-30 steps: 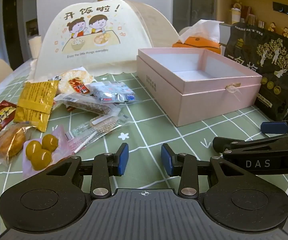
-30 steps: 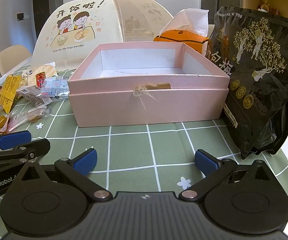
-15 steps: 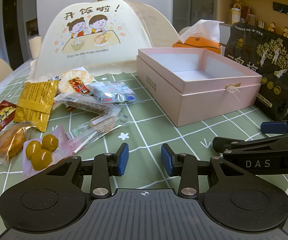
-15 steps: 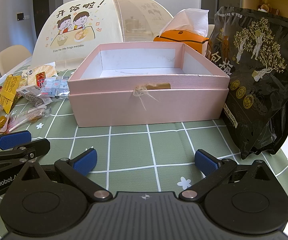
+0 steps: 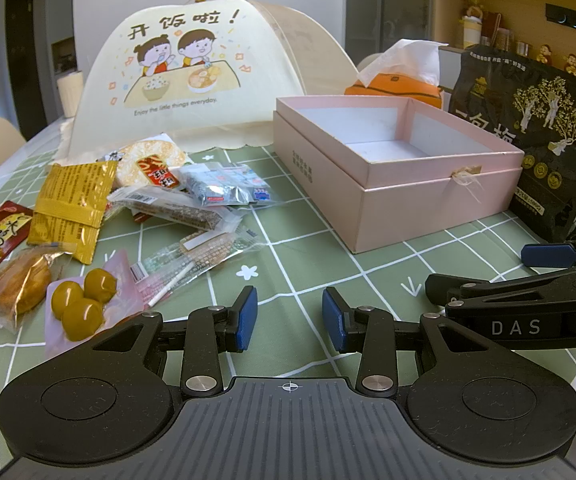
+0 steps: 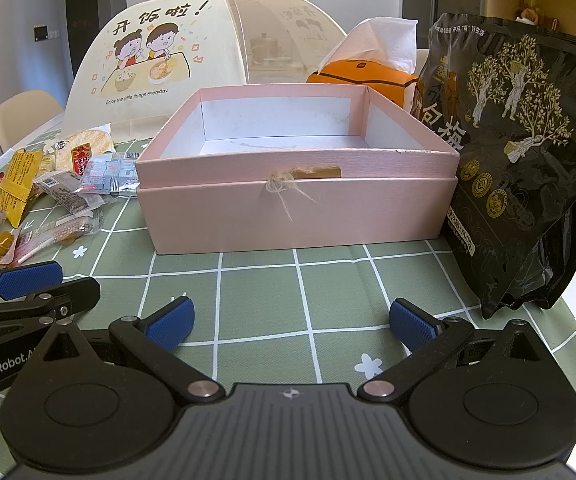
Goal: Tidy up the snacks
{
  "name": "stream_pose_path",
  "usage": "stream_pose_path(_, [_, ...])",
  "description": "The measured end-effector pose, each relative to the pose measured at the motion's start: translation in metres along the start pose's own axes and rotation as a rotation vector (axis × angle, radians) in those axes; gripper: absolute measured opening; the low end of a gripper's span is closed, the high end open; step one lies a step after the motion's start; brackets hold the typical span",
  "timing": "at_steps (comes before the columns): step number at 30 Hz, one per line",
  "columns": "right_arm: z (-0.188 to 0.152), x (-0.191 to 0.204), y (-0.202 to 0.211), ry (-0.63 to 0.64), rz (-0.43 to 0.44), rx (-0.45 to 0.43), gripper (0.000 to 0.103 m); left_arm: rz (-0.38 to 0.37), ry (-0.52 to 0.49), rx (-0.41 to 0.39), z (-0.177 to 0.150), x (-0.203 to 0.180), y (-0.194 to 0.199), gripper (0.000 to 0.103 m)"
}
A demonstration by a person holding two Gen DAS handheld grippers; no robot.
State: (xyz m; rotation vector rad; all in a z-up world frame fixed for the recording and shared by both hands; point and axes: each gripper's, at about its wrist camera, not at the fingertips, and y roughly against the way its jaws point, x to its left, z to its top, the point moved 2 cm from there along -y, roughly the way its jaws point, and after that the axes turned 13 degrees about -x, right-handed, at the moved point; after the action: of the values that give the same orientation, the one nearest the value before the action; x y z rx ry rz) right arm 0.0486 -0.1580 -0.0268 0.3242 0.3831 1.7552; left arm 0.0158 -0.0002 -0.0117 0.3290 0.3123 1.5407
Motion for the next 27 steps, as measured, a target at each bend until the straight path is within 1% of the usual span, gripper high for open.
stream_pose_path(27, [0.0,0.0002,0.0,0.0,0.0,0.0,0.103,0.0,0.0,0.0,-0.0004,-0.0009,0.0024,0.041])
